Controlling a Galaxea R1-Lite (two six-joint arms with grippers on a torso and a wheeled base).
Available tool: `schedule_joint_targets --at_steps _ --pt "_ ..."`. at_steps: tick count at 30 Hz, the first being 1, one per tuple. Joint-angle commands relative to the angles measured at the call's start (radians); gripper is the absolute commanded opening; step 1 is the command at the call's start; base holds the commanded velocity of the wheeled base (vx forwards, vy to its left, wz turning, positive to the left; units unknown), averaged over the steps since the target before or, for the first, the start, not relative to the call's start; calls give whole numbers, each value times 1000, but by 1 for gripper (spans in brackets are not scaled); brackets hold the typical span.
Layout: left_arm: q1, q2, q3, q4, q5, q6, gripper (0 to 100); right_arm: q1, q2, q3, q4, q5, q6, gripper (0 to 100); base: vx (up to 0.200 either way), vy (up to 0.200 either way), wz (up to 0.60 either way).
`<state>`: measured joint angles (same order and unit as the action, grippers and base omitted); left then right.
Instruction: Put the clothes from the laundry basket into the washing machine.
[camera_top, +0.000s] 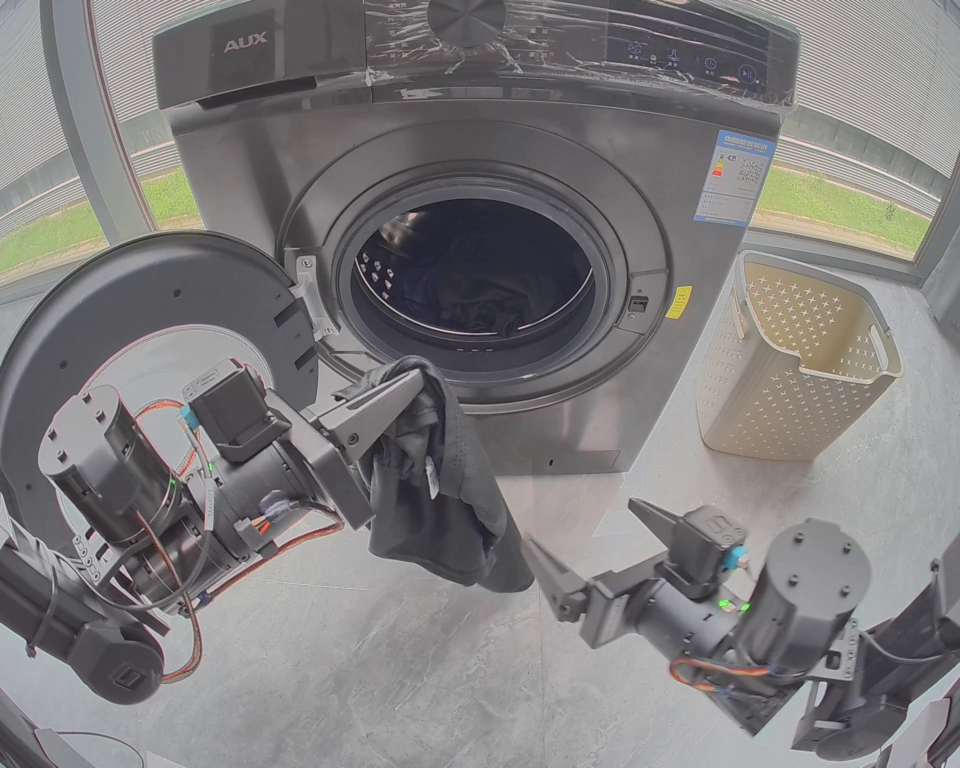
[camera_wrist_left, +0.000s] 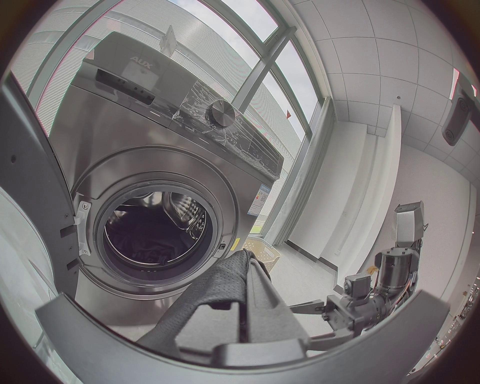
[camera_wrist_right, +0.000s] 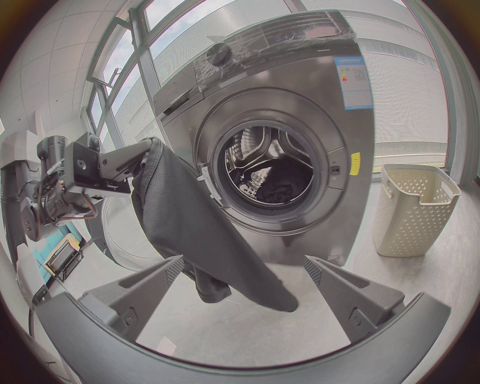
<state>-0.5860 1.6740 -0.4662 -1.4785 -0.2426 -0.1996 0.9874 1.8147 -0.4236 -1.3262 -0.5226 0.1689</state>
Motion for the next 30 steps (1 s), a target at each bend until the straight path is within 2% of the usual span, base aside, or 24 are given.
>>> schedule_joint_targets --at_steps 1,5,7,10,11,15,16,17,19,20,21,23,24,25,26,27,28,29,30 --pt "0 -4 8 1 0 -1 0 -64 -236 180 12 -7 -20 100 0 0 0" --pt "0 -4 1 9 6 0 0 -174 -373 281 13 -5 -49 100 0 0 0" --pt "0 0 -2 17 26 0 0 -231 -465 336 16 -5 -58 100 0 0 0" --pt "0 7 -5 18 48 3 0 -274 -543 396 18 -4 -65 100 0 0 0" --pt "-3 10 -5 18 54 5 0 -319 -597 424 39 -5 -57 100 0 0 0" --pt "-5 7 -5 18 54 5 0 -467 -769 424 214 -17 -55 100 0 0 0" --pt "-5 7 -5 18 54 5 0 -474 -775 424 222 -17 -55 100 0 0 0" --pt "-3 6 -3 18 54 5 0 -524 -861 424 306 -16 -66 100 0 0 0" --pt "-2 7 -2 18 52 5 0 -555 -934 424 374 -13 -78 100 0 0 0" --pt "-2 9 0 17 54 5 0 -622 -1071 424 525 -7 -103 100 0 0 0" --pt "-2 9 0 17 52 5 0 -652 -1117 424 590 -4 -112 100 0 0 0" --pt "-2 9 0 17 52 5 0 -652 -1117 424 590 -4 -112 100 0 0 0" --pt "-3 9 -2 17 54 5 0 -725 -1327 419 808 27 -140 100 0 0 0" --pt "-5 9 -2 17 54 5 0 -754 -1413 414 895 55 -149 100 0 0 0" --pt "-5 9 -2 17 54 5 0 -785 -1486 410 975 84 -155 100 0 0 0" --pt "-5 9 -2 17 54 5 0 -796 -1509 407 1004 96 -157 100 0 0 0" --pt "-3 9 -2 17 54 5 0 -823 -1572 404 1093 144 -157 100 0 0 0" --pt "-3 9 -2 17 54 5 0 -823 -1572 404 1093 144 -157 100 0 0 0" --pt "-3 9 1 14 54 5 0 -866 -1680 408 1225 251 -158 100 0 0 0"
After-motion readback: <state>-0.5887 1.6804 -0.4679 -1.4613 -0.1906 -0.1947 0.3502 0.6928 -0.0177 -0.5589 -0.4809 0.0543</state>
